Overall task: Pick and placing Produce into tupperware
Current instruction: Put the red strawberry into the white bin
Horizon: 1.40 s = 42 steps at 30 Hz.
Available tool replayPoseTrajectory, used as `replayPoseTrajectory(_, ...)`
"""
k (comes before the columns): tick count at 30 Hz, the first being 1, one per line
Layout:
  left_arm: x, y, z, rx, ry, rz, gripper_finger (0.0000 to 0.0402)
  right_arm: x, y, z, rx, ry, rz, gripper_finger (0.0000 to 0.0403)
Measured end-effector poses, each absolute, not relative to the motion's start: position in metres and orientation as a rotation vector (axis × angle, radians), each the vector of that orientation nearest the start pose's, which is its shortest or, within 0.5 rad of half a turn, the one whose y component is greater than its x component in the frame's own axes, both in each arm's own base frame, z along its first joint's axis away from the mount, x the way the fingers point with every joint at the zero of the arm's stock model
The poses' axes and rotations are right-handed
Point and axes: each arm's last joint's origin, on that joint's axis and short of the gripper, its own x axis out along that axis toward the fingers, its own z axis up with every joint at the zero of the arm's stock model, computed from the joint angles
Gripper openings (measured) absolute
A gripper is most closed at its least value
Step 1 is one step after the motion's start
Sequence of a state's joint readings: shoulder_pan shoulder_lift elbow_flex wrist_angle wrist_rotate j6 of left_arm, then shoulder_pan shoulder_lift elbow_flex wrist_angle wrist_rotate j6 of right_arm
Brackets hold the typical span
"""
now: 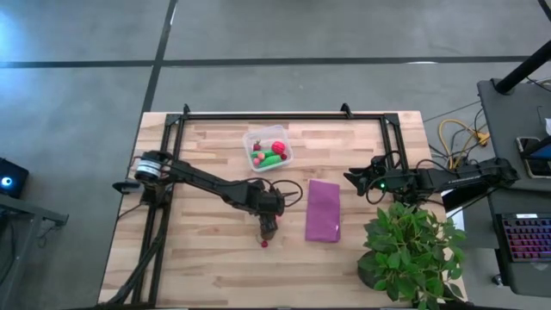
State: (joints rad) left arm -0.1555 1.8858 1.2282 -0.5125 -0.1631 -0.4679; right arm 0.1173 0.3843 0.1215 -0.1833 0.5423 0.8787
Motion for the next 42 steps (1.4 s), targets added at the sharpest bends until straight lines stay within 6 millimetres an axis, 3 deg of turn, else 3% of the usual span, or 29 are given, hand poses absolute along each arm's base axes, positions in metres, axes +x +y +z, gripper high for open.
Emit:
replayPoseTrajectory(12, 0.367, -0.052, 0.158, -0.225, 1.134, 0.276, 0.012, 0.112, -0.002, 0.157, 0.707, 0.212, -0.571, 0.0216)
replayPoseTrajectory(17, 0.368, -0.052, 0.16, -0.228, 1.132, 0.278, 0.0123, 0.112, -0.002, 0.157, 0.707, 0.212, -0.571, 0.0216)
replayPoseTrajectory(21, 0.369, -0.05, 0.173, -0.236, 1.103, 0.275, 0.0129, 0.112, -0.002, 0.157, 0.707, 0.212, -0.571, 0.0216)
replayPoseTrajectory(26, 0.365, -0.04, 0.21, -0.229, 1.042, 0.331, 0.0129, 0.112, -0.002, 0.157, 0.707, 0.212, -0.571, 0.0216)
replayPoseTrajectory(31, 0.355, -0.011, 0.263, -0.206, 0.867, 0.478, 0.0129, 0.112, -0.002, 0.157, 0.706, 0.212, -0.571, 0.0216)
replayPoseTrajectory(34, 0.346, 0.019, 0.281, -0.205, 0.815, 0.548, 0.013, 0.112, -0.002, 0.157, 0.706, 0.212, -0.571, 0.0216)
replayPoseTrajectory(37, 0.339, 0.055, 0.281, -0.266, 0.837, 0.586, 0.013, 0.112, -0.002, 0.157, 0.708, 0.211, -0.572, 0.0216)
replayPoseTrajectory(42, 0.336, 0.103, 0.259, -0.396, 0.898, 0.654, 0.0135, 0.112, -0.002, 0.157, 0.71, 0.21, -0.572, 0.0216)
